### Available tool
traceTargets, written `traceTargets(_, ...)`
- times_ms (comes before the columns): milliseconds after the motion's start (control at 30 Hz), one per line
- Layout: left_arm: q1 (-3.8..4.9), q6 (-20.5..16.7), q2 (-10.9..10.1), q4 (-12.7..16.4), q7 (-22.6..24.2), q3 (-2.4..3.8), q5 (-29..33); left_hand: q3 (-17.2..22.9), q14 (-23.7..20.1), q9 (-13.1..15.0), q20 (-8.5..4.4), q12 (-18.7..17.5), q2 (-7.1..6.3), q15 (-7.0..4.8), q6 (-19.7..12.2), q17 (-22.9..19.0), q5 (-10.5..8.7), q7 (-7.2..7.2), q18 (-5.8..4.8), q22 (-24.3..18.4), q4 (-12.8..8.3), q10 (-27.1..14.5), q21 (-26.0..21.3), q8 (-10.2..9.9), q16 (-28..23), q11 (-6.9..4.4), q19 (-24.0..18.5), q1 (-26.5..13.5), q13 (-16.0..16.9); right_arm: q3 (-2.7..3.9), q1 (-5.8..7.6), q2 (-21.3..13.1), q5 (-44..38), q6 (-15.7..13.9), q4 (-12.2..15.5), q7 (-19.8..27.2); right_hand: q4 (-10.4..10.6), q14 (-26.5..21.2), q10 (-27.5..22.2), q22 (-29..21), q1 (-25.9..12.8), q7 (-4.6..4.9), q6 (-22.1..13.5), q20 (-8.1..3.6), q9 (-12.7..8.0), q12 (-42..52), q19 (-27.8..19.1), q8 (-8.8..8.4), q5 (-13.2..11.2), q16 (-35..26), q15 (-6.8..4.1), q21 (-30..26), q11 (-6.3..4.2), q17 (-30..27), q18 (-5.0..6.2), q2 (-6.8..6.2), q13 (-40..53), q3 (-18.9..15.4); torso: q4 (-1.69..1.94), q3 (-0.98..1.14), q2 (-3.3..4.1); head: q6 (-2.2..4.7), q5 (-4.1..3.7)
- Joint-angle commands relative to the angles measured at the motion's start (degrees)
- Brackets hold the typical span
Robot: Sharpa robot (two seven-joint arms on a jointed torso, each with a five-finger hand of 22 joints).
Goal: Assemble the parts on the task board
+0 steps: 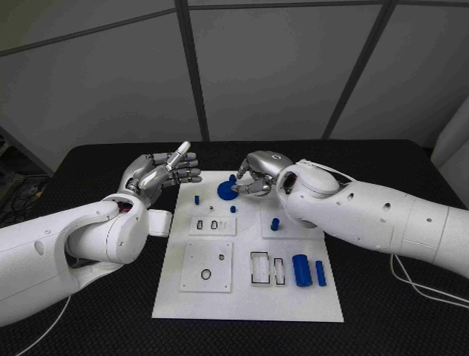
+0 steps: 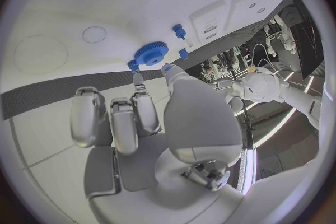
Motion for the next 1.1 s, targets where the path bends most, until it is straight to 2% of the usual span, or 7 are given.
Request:
traceTargets(33, 0.08, 0.57, -0.18, -0.06, 0.18, 0.06, -0.44, -0.37, -0.31, -0.03, 0.02, -0.37, 0.24, 0.05, -0.28, 0.09, -0.23, 0.20, -0.36, 0.03, -0.11, -0.46, 0.12, -0.24, -0.30, 0.10, -0.31, 0.54, -0.09, 0.07, 0.08, -2.67, 3.77, -8.19, 2.53, 4.26, -0.43, 5.52, 0.37, 0.08, 0.75, 0.00, 0.40, 0.05, -0.09, 0.25, 0.45, -0.22, 0.41, 0.24, 0.03, 0.26, 0.00, 13.07, -0.30, -0.10, 3.76, 0.12, -0.36, 0.11, -0.13, 0.21, 0.00)
traceTargets(400, 0.07, 0.63, -0.58, -0.39, 0.12, 0.05, -0.44, -0.38, -0.32, -0.03, 0.03, -0.39, 0.24, 0.05, -0.29, 0.10, -0.23, 0.19, -0.37, 0.03, -0.11, -0.48, 0.12, -0.25, -0.33, 0.10, -0.33, 0.55, -0.09, 0.19, 0.11, -17.09, 17.15, -6.91, 11.35, 12.37, -3.68, 5.18, -0.02, -0.98, 7.13, -0.40, 2.23, -0.26, 0.08, -0.50, -0.39, 0.05, -1.23, -0.35, -0.35, -0.38, -0.43, 11.62, -0.07, -1.15, 3.29, 0.86, -1.73, 0.77, -0.48, 0.65, 0.19)
traceTargets(567, 0.07, 0.67, -0.63, -0.42, 0.10, 0.05, -0.44, -0.40, -0.33, -0.02, 0.04, -0.40, 0.23, 0.06, -0.24, 0.11, -0.23, 0.14, -0.37, 0.03, -0.13, -0.48, 0.12, -0.25, -0.37, 0.10, -0.37, 0.59, -0.08, 0.20, 0.13, -21.32, 19.69, -4.92, 10.21, 15.28, -5.17, 5.00, -0.90, -1.82, 9.79, -0.82, 2.10, -0.44, -0.06, -1.88, -1.02, -0.31, -3.36, -0.69, -0.60, -0.86, -0.78, 10.86, 0.11, -2.16, 2.14, 0.85, -2.08, 0.82, -0.57, 0.87, -0.35)
traceTargets(700, 0.05, 0.71, -0.59, -0.61, 0.06, 0.04, -0.44, -0.40, -0.33, -0.02, 0.04, -0.40, 0.23, 0.06, -0.24, 0.11, -0.23, 0.14, -0.37, 0.03, -0.13, -0.48, 0.12, -0.25, -0.37, 0.10, -0.37, 0.59, -0.08, 0.20, 0.11, -22.77, 20.39, -3.97, 8.41, 16.58, -5.63, 5.01, -1.09, -1.88, 10.85, -0.89, 1.53, -0.59, -0.24, -2.27, -1.08, -0.60, -4.00, -0.70, -0.73, -0.94, -0.88, 10.87, 0.12, -2.64, 1.85, 0.61, -2.29, 1.21, -0.52, 0.80, -0.34)
traceTargets(800, 0.04, 0.78, -0.49, -0.75, 0.02, 0.04, -0.44, -0.42, -0.37, -0.01, 0.05, -0.41, 0.21, 0.07, -0.19, 0.12, -0.23, 0.10, -0.37, 0.03, -0.15, -0.48, 0.11, -0.24, -0.43, 0.09, -0.41, 0.65, -0.08, 0.19, 0.10, -23.11, 20.63, -3.22, 7.07, 17.06, -5.74, 5.00, -1.17, -1.95, 11.20, -0.79, 1.03, -0.62, -0.36, -2.46, -1.13, -0.72, -4.13, -0.73, -0.71, -0.99, -0.82, 10.83, 0.13, -2.80, 1.70, 0.44, -2.31, 1.30, -0.50, 0.82, -0.41)
traceTargets(833, 0.04, 0.81, -0.44, -0.80, 0.01, 0.04, -0.44, -0.42, -0.37, -0.01, 0.05, -0.41, 0.21, 0.07, -0.19, 0.12, -0.23, 0.10, -0.37, 0.03, -0.15, -0.48, 0.11, -0.24, -0.43, 0.09, -0.41, 0.65, -0.08, 0.19, 0.09, -23.12, 20.68, -2.95, 6.61, 17.19, -5.73, 5.00, -1.19, -1.99, 11.25, -0.74, 0.85, -0.61, -0.41, -2.51, -1.16, -0.75, -4.16, -0.73, -0.70, -1.02, -0.79, 10.82, 0.14, -2.83, 1.67, 0.37, -2.20, 1.03, -0.52, 0.78, -0.56)
traceTargets(1100, 0.00, 0.90, -0.44, -1.22, -0.06, 0.04, -0.44, -0.42, -0.37, -0.01, 0.05, -0.41, 0.21, 0.07, -0.19, 0.12, -0.23, 0.10, -0.37, 0.03, -0.15, -0.48, 0.11, -0.24, -0.43, 0.09, -0.41, 0.65, -0.08, 0.17, -0.04, -22.17, 20.81, -1.21, 3.46, 17.68, -5.70, 5.00, -1.24, -1.99, 11.42, -0.60, 0.47, -0.59, -0.49, -2.63, -1.17, -0.77, -4.20, -0.74, -0.63, -1.03, -0.68, 10.82, 0.13, -2.88, 1.58, 0.21, -2.20, 1.05, -0.45, 0.66, -0.68)
